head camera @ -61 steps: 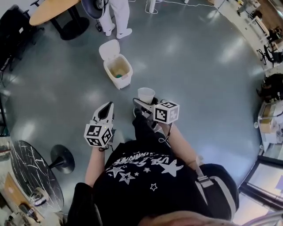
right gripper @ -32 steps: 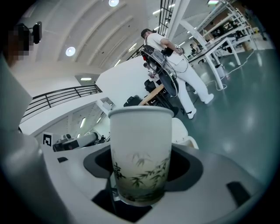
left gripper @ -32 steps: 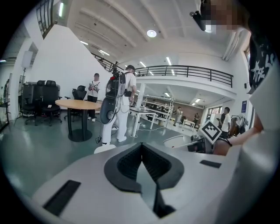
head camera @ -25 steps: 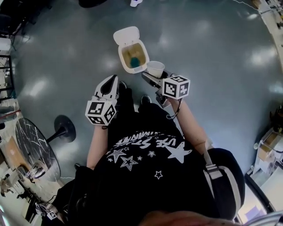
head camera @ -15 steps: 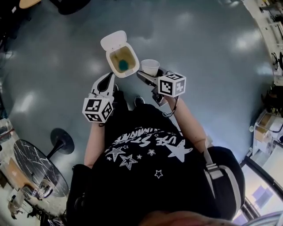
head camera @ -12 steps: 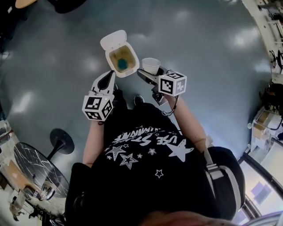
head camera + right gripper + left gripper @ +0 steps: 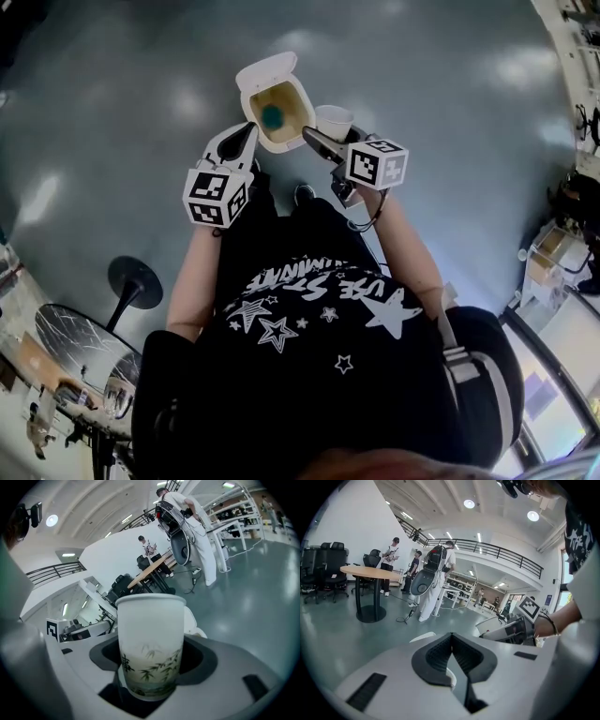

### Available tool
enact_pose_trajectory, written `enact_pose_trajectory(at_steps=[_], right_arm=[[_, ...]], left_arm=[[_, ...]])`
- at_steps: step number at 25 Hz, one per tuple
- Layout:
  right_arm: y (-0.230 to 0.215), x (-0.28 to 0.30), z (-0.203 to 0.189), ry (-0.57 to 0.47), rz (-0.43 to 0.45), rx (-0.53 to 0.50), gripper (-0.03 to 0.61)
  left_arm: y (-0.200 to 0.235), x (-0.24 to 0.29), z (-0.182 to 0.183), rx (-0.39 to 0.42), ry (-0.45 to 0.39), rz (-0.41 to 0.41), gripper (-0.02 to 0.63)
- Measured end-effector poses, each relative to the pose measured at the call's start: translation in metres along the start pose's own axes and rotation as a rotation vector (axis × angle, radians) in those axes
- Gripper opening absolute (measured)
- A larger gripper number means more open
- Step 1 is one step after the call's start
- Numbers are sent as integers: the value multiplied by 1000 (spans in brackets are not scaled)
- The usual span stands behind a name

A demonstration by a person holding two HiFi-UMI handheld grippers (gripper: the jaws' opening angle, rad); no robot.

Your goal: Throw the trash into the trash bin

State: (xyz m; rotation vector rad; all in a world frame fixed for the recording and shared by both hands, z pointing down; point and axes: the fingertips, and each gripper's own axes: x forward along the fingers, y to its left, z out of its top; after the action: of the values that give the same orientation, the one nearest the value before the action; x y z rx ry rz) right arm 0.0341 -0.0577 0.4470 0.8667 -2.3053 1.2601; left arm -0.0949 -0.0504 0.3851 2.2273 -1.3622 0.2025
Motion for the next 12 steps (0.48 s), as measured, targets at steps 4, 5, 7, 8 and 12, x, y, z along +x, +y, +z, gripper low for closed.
enact_pose_trajectory(at_steps=[4, 5, 7, 8, 12], right_arm=[[-9, 25, 8, -7, -55, 24, 307], [-9, 32, 7, -7, -72, 31, 307], [-10, 43, 7, -14, -103, 43, 307], [-11, 47, 8, -24, -115, 51, 307], [-14, 55, 10, -65, -155, 96, 307]], left_arm=[[17, 14, -5, -16, 32, -35, 12], [22, 15, -9, -22, 41, -47, 12], [30, 17, -14, -27, 63, -69, 12], [33, 18, -15, -28, 75, -78, 12], [42, 17, -22, -36, 116, -106, 12]])
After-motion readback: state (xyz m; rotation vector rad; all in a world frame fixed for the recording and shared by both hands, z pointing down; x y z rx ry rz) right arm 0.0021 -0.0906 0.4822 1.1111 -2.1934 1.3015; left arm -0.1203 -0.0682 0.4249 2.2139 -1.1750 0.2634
